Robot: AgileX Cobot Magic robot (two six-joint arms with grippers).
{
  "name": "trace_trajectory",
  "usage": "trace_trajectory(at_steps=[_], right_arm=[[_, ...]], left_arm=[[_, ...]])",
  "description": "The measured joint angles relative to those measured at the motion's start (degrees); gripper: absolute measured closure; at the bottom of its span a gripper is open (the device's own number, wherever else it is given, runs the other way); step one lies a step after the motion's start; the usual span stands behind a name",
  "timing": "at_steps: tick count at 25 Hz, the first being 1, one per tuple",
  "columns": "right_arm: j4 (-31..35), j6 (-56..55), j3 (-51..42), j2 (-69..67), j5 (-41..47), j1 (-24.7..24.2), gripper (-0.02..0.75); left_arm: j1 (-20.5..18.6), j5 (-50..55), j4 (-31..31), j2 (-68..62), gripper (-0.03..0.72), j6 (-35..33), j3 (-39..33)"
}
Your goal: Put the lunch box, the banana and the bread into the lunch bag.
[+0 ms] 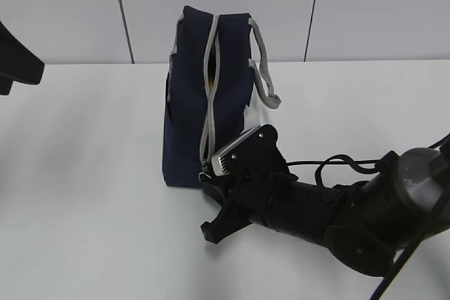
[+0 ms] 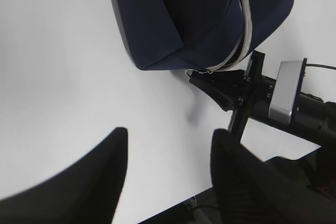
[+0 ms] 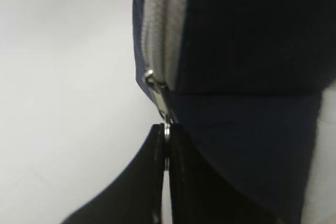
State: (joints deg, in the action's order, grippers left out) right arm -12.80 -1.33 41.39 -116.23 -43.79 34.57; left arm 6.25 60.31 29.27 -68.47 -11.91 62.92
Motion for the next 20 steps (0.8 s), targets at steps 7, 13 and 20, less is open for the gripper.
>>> trace_trajectory(at_steps=[7,13,20], right_arm=[[-2.5,0.0,-1.79,0.75,-2.29,0.0,0.754],[-3.16,-0.13,-3.25,1.36,-5.92,0.0,0.754],[-3.27,-0.13,-3.32,2.25,-7.65,0.0,0.754]], left_arm=[[0.0,0.0,0.0,0.0,0.318,0.0,0.0],[0.0,0.0,0.0,0.0,0.318,0.0,0.0],[0.0,0.0,0.0,0.0,0.318,0.0,0.0]])
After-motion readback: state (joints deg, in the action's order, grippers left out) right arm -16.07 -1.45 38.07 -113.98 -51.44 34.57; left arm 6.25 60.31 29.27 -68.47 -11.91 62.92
